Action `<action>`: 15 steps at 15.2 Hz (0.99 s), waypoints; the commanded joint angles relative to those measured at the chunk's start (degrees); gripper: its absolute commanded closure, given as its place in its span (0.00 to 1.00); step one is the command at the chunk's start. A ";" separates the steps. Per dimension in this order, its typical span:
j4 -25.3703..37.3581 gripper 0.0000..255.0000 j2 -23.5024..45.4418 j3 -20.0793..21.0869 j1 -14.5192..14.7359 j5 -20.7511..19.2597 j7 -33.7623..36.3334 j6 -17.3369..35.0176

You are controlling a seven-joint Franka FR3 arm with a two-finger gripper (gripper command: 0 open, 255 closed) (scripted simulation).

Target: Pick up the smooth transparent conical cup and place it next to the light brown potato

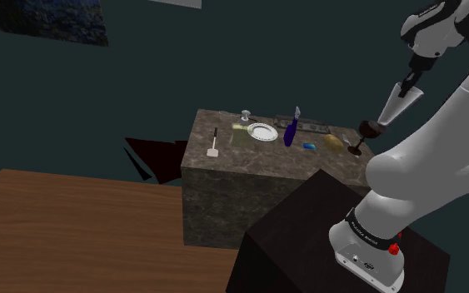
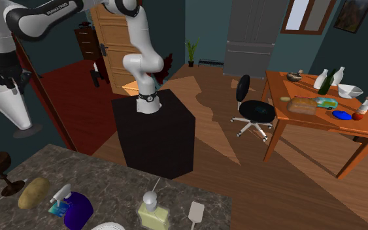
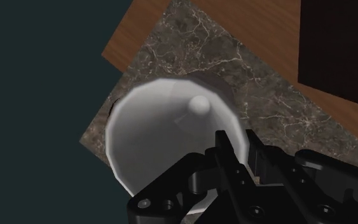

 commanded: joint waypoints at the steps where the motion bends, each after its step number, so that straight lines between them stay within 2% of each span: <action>1: 3.27 1.00 3.84 -1.56 -1.73 3.22 -4.46 0.21; 4: 8.68 1.00 9.34 -2.82 -5.16 7.99 -10.43 -0.66; 5: 12.21 1.00 12.71 -3.27 -7.49 10.86 -13.72 -1.50; 15: 6.53 1.00 14.54 -2.42 -8.00 12.29 -14.30 5.64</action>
